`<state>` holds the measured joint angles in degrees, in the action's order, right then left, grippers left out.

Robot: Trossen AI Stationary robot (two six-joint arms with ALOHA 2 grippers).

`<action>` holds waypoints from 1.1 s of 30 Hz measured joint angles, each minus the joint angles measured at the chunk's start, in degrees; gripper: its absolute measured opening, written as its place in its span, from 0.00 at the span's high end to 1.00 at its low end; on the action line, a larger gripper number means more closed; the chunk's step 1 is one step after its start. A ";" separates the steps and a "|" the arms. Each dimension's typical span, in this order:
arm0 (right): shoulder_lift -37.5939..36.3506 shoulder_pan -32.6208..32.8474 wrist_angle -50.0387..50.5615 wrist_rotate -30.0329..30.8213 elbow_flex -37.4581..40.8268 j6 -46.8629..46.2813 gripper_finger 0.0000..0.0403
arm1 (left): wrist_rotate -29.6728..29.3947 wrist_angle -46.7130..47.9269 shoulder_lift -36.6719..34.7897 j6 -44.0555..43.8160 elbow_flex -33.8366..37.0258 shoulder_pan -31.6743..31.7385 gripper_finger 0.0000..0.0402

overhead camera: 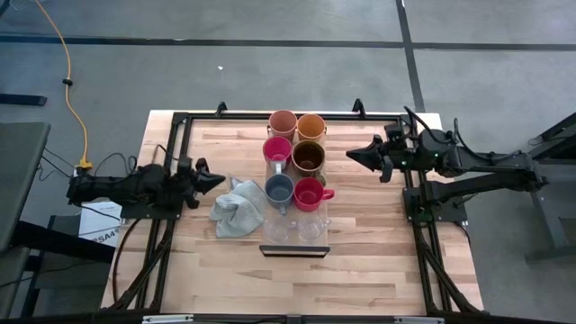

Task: Stack small to large cups/mugs on shelf
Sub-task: Return to Home Position

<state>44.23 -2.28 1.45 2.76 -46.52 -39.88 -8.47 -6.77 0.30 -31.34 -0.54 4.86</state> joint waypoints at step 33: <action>-23.85 0.06 -23.77 -0.30 30.79 8.20 1.00 | 8.46 6.45 1.85 -1.55 -0.14 0.00 1.00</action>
<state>20.38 -2.22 -22.32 2.46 -15.73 -31.67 -0.01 -0.32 2.15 -32.88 -0.69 4.86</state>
